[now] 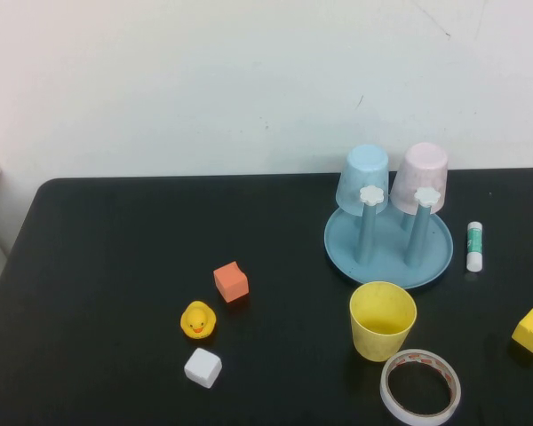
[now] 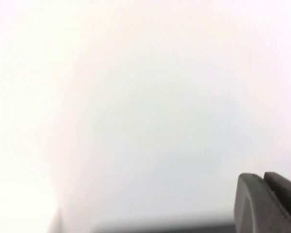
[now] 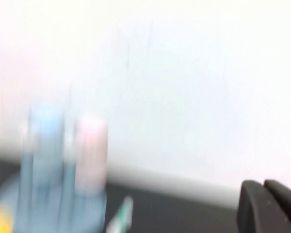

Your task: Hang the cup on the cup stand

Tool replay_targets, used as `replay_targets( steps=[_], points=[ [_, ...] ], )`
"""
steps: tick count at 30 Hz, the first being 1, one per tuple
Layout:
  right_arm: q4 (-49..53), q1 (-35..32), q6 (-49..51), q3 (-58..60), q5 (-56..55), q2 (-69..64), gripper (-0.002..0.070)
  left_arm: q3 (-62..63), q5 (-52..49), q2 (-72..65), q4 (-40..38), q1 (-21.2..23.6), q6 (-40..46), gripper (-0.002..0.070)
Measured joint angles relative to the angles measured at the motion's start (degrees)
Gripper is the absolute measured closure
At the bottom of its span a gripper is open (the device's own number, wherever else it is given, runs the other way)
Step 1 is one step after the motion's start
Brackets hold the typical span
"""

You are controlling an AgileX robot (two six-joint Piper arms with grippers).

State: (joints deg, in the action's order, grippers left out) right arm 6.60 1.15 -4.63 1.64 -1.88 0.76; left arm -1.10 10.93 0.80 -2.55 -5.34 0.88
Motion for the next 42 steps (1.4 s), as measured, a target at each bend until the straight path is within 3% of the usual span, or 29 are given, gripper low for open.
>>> replay_targets(
  steps=[8, 14, 17, 21, 25, 30, 36, 42],
  points=[
    [0.0, 0.0, 7.0, 0.0, -22.7, 0.0, 0.0678, 0.0, 18.5, 0.0, 0.0, 0.0, 0.0, 0.0676],
    [0.0, 0.0, 9.5, 0.0, -28.2, 0.0, 0.0678, 0.0, 22.0, 0.0, 0.0, 0.0, -0.2, 0.0676],
    [0.0, 0.0, 9.7, 0.0, -28.0, 0.0, 0.0678, 0.0, 23.4, 0.0, 0.1, 0.0, -5.2, 0.0676],
    [0.0, 0.0, 9.7, -4.2, -18.7, 0.0, 0.0678, 5.3, 14.3, 0.0, 4.5, 0.0, -9.1, 0.0676],
    [1.4, 0.0, 5.3, -14.0, -1.7, -0.6, 0.0678, 16.4, -4.9, -0.1, 11.0, 0.0, -10.0, 0.0676],
    [2.9, 0.0, -3.8, -21.7, 20.2, -10.7, 0.0678, 24.0, -24.8, -4.6, 13.2, 0.0, -10.0, 0.0676],
    [-1.1, 0.0, -4.9, -21.8, 28.2, -23.3, 0.0678, 20.4, -30.6, -7.6, 12.0, 0.0, -9.7, 0.0676],
    [-15.5, 0.0, -15.0, -21.9, 29.0, -36.2, 0.0678, 15.2, -31.3, -10.1, 5.7, 0.0, -10.1, 0.0676]
  ],
)
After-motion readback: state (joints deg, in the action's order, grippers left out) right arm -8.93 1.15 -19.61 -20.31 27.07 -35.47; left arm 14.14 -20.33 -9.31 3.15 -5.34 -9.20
